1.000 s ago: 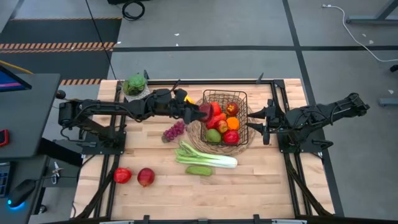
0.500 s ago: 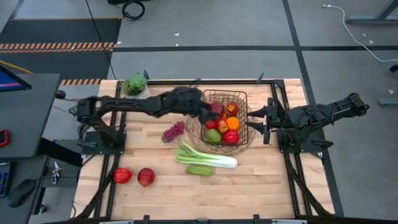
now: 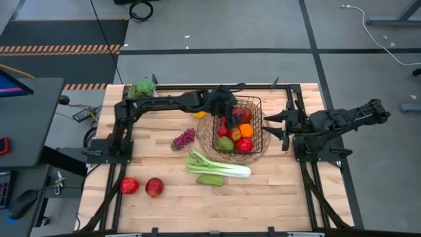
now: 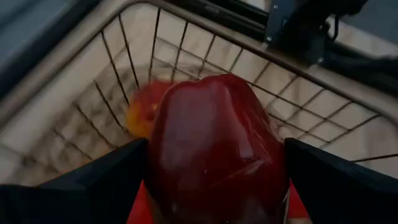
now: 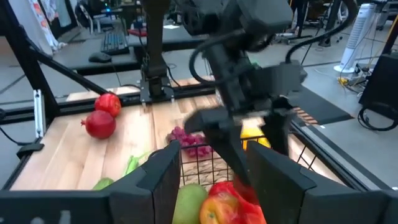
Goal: Build produce basket
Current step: Put the top apple into the wire basket
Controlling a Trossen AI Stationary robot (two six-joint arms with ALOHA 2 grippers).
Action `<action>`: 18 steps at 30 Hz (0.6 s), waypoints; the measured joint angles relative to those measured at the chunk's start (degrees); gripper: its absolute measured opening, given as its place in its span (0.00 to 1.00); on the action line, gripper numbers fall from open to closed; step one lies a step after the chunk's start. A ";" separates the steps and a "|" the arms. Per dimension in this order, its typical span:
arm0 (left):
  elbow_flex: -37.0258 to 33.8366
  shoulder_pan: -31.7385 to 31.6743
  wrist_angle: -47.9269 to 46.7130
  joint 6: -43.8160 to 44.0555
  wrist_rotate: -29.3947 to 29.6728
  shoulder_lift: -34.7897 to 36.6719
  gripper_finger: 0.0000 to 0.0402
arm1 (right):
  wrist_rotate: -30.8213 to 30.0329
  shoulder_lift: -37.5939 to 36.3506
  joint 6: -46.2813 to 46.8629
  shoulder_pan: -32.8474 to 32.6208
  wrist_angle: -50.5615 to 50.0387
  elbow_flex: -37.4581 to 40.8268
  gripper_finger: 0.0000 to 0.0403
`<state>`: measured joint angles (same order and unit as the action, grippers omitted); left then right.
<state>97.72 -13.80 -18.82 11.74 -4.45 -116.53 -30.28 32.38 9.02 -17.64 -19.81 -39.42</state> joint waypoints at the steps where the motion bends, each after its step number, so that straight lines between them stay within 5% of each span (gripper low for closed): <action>1: 0.21 -0.08 1.60 -3.11 0.03 -0.69 0.92 | 0.00 -0.31 0.00 -0.01 0.00 0.00 0.47; 10: 0.32 -1.13 2.80 -12.30 0.09 -1.60 0.92 | -0.02 -0.63 -0.09 -0.01 -0.46 0.00 0.47; 18: 0.32 -1.53 1.32 -18.24 6.59 -1.79 0.96 | -0.02 -0.65 -0.20 -0.01 -0.37 0.00 0.47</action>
<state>98.04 -15.33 -17.50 -6.50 2.14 -118.32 -30.30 31.73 8.82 -17.65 -20.18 -39.42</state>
